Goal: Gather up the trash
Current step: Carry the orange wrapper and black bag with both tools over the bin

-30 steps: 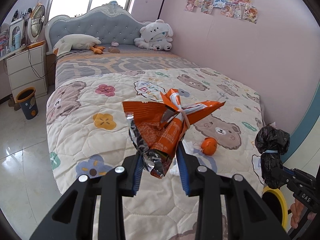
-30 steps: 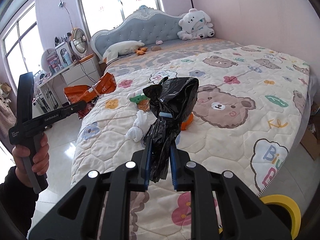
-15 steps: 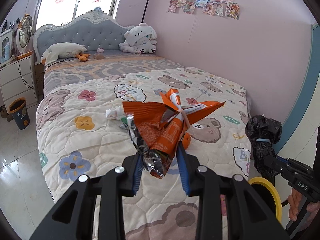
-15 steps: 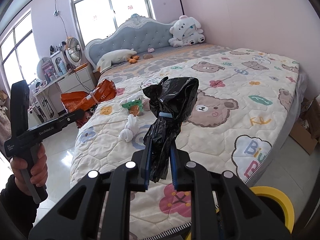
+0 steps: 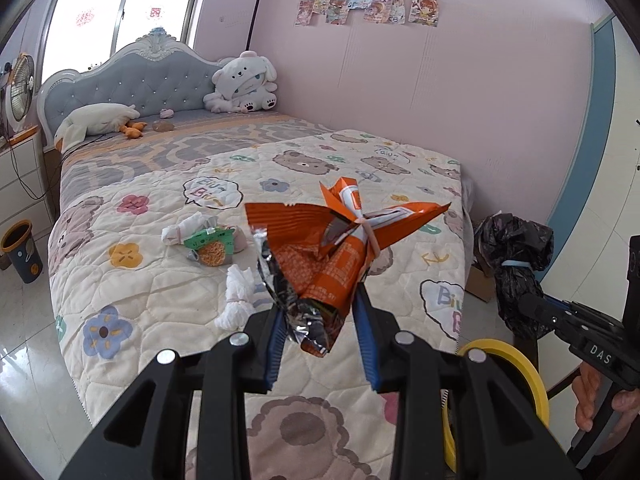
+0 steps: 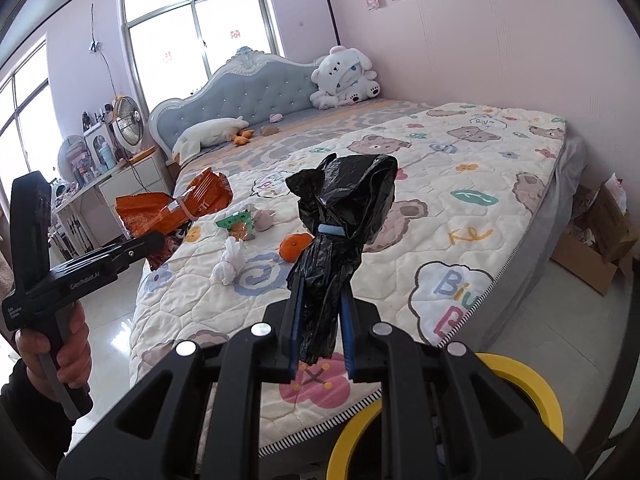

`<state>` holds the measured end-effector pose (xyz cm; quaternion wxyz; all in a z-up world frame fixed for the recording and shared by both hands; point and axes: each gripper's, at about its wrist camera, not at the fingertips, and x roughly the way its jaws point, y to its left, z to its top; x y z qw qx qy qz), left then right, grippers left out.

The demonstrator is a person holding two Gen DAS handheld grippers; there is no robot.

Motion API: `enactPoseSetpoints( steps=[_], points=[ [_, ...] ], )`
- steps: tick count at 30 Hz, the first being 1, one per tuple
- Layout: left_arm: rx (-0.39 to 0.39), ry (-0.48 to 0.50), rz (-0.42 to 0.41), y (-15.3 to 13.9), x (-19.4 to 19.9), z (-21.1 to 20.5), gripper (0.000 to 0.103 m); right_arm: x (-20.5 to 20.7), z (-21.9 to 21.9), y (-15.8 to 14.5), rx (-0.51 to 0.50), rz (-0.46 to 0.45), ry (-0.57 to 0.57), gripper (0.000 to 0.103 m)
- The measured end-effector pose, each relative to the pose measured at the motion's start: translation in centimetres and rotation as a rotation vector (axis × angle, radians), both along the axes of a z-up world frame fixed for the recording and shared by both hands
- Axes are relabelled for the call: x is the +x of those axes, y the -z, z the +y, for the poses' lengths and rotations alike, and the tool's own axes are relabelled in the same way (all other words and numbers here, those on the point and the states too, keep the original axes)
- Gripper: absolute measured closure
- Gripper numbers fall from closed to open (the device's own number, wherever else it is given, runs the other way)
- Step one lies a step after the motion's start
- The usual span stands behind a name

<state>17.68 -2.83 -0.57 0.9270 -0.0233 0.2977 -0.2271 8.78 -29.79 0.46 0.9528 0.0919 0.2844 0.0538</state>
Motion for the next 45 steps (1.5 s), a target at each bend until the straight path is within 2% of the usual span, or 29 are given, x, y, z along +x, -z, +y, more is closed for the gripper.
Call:
enactPoseSetpoints(
  steps=[13,28,45],
  points=[
    [0.015,0.113,0.004,0.5,-2.5,-5.5,0.073,-4.1,-4.1,0.1,0.004,-0.005,0.083,0.087],
    [0.052,0.219,0.033,2.3,-4.8,-11.1,0.073,-7.7,-8.4,1.8,0.041,0.024,0.177,0.087],
    [0.145,0.325,0.144,7.5,-6.4,-16.8,0.073,-10.9,-10.8,6.6,0.070,0.147,0.226,0.087]
  ],
)
